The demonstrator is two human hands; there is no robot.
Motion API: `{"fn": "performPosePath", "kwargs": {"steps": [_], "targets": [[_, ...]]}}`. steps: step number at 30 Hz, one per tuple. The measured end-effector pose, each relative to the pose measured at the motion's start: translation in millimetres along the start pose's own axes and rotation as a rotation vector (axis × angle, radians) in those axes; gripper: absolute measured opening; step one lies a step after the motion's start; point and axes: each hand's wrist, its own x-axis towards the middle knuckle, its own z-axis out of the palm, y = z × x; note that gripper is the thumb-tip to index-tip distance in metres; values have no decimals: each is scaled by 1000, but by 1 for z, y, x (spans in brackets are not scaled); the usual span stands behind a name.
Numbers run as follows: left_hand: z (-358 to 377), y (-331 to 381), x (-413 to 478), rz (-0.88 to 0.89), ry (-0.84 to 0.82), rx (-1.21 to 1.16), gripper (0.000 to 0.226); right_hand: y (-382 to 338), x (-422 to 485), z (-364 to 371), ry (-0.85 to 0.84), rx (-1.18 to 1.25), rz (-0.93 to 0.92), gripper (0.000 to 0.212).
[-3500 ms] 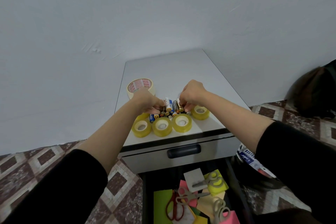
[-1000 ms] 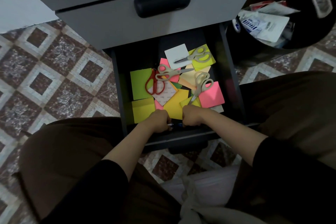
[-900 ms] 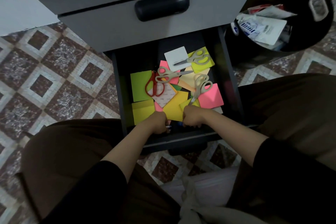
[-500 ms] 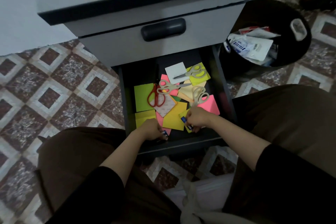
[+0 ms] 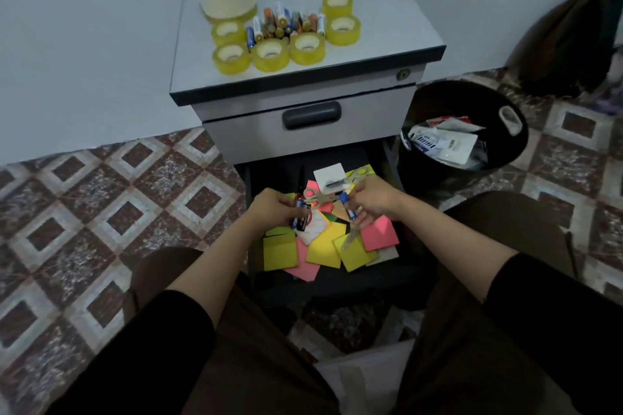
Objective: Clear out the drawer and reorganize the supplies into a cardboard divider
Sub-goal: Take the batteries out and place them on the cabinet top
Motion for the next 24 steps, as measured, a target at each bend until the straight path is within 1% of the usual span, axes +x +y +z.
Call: {"fn": "performPosePath", "kwargs": {"steps": [3,6,9,12,15,20,24], "targets": [[-9,24,-13,49,9,-69,28,-21,-15,-6,29,27,-79,4],[-20,47,-26,90,40,-150,18,-39,-25,-14,67,55,-153,13],[-36,68,-30,110,69,-249,18,-59,-34,-24,103,77,-215,20],[-54,94,-35,162,84,-285,21,-85,-41,-36,122,94,-283,20],[-79,122,-36,207,135,-305,20,-116,-47,-53,138,111,-353,18],[-120,164,-33,211,212,-389,15,-171,-53,-83,171,151,-448,19],[-149,189,-21,186,256,-319,19,-207,-46,-100,222,138,-482,20]]}}
